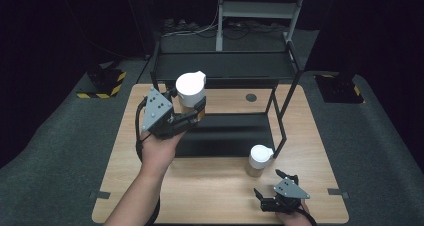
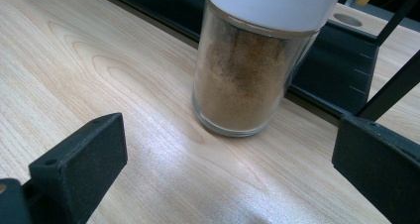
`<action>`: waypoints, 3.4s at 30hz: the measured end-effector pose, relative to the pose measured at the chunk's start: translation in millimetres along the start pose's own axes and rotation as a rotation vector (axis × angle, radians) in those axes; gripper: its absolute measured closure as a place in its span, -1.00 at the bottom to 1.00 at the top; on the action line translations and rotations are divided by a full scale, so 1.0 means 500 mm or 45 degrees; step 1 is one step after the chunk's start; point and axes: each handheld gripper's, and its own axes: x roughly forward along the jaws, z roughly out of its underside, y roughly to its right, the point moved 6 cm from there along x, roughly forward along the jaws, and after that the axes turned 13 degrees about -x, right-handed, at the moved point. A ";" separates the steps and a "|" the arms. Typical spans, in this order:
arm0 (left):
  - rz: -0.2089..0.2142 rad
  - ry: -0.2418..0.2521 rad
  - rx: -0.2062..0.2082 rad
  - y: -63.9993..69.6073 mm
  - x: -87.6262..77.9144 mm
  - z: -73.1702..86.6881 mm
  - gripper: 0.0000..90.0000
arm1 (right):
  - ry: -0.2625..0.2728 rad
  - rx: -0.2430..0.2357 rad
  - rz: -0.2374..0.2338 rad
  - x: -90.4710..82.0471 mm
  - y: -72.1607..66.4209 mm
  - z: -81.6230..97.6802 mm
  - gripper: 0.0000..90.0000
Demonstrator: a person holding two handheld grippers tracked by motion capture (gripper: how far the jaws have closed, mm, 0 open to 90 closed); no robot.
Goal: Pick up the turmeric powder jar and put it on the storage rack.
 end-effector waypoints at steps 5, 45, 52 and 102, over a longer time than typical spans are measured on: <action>-0.008 0.011 -0.011 -0.002 0.011 -0.011 -0.32 | 0.003 0.003 0.002 0.000 0.000 0.001 -1.00; -0.089 0.045 -0.017 -0.017 0.133 -0.086 -0.32 | 0.016 0.036 -0.003 -0.002 0.005 0.004 -1.00; -0.103 0.048 -0.030 -0.022 0.153 -0.091 -0.32 | 0.019 0.042 -0.001 -0.003 0.005 0.005 -1.00; -0.208 0.015 -0.064 -0.040 0.228 -0.082 -0.32 | 0.031 0.052 -0.006 -0.005 0.007 0.008 -1.00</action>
